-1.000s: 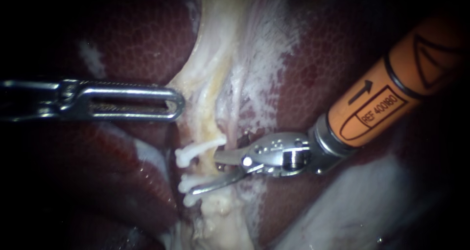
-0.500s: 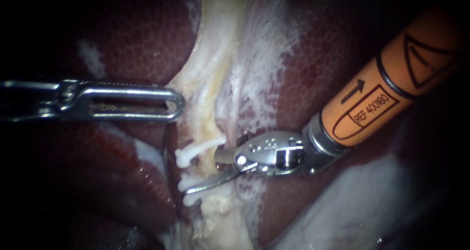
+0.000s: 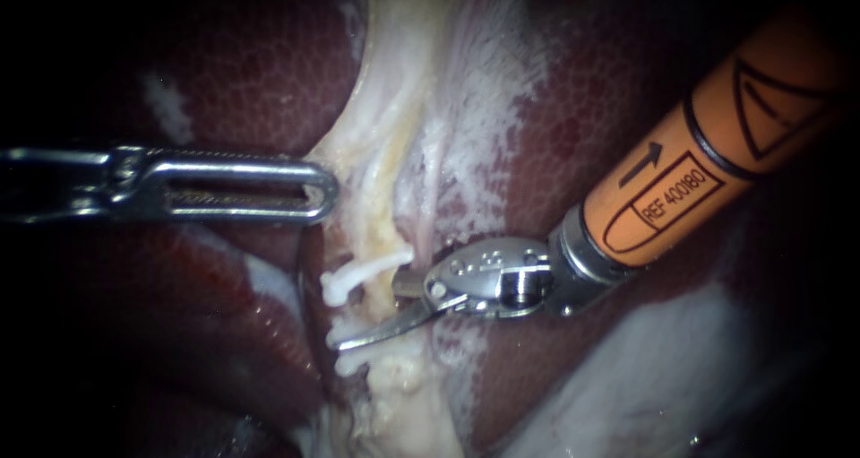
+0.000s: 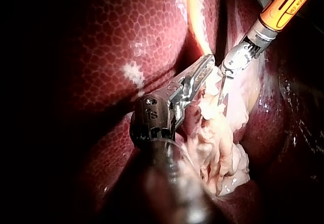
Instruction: Go to the cutting position left tube
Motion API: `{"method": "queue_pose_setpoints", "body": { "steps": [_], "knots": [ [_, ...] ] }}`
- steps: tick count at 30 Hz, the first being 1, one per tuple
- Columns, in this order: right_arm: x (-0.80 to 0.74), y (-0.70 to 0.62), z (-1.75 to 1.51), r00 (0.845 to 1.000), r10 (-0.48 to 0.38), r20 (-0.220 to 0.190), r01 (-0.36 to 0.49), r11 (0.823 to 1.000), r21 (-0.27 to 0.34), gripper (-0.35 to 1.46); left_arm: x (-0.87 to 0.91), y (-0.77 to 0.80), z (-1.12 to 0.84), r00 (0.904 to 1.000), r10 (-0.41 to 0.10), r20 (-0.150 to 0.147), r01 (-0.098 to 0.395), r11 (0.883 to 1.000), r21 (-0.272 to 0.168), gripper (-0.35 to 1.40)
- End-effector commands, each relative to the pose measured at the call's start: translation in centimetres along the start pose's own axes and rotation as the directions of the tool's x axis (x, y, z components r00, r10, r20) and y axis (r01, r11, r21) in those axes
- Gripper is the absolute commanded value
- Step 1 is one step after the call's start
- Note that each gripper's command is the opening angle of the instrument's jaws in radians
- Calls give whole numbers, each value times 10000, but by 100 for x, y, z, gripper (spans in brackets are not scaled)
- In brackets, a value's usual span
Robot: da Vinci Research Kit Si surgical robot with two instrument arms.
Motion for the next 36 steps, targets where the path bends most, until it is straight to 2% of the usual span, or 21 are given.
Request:
{"method": "queue_pose_setpoints", "body": {
  "steps": [1,22,24,36],
  "knots": [
    [0,0,-1,10000,-1,-1,1,10000,-5,65,0,0,0,10000,0,0,0,10000,1,-35],
    [0,0,-6,10000,1,-31,-1,10000,29,42,0,1,0,10000,1,0,-1,10000,0,-35],
    [0,0,-6,10000,0,-31,0,10000,30,35,0,1,0,10000,1,0,-1,10000,1,-35],
    [0,0,-7,10000,-3,-30,3,10000,38,38,1,1,0,10000,2,0,-2,10000,0,-35]
  ]
}}
